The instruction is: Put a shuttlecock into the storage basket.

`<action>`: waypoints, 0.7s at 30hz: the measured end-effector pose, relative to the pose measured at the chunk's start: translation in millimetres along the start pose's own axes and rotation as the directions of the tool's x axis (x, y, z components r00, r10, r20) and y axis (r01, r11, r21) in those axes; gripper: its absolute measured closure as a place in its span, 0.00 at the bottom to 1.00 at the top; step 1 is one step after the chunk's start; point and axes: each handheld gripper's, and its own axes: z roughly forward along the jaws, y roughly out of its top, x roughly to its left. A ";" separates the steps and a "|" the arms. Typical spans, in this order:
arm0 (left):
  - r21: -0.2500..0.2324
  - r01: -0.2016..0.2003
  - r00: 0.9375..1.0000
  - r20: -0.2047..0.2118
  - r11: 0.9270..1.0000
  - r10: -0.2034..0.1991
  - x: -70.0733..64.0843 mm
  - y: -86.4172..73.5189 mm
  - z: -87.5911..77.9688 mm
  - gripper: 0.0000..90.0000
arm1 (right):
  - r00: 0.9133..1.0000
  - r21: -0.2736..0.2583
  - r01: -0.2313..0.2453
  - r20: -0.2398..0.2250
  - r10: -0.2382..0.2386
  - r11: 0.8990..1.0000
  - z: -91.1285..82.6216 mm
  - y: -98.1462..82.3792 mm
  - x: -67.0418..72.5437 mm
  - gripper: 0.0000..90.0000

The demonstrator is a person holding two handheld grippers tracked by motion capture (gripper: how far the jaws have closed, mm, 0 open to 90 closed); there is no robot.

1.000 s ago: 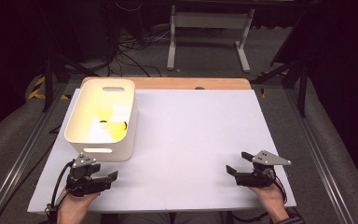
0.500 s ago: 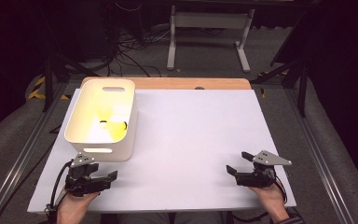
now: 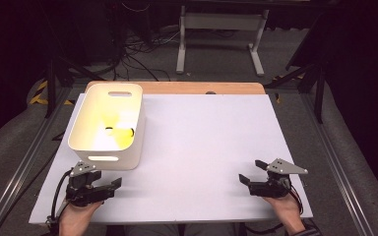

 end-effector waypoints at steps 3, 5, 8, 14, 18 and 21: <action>-0.018 -0.006 1.000 0.003 1.000 0.006 2.4 -0.4 -1.2 0.23 | 1.000 0.002 0.000 -0.001 0.000 1.000 0.1 0.0 -0.2 0.17; -0.028 -0.005 1.000 0.003 1.000 0.005 3.8 -0.8 -1.1 0.23 | 1.000 0.002 0.000 0.000 0.000 1.000 0.0 0.0 -0.1 0.17; -0.040 -0.009 1.000 0.000 0.999 0.009 5.0 -1.5 -1.6 0.23 | 1.000 0.001 -0.002 0.001 0.002 1.000 -0.1 -0.1 -0.1 0.17; -0.066 -0.019 1.000 -0.011 0.998 0.018 7.8 -2.0 -1.4 0.23 | 1.000 0.001 0.000 0.002 0.000 1.000 0.0 -0.1 -0.2 0.17; -0.070 -0.017 1.000 -0.001 0.997 0.017 9.4 -1.7 -2.0 0.23 | 1.000 0.001 -0.003 0.004 0.003 1.000 -0.2 -0.1 -0.1 0.17; -0.085 -0.029 1.000 -0.004 0.996 0.029 8.7 -2.0 -1.7 0.23 | 1.000 0.002 0.000 0.004 0.000 1.000 0.1 0.0 0.1 0.17</action>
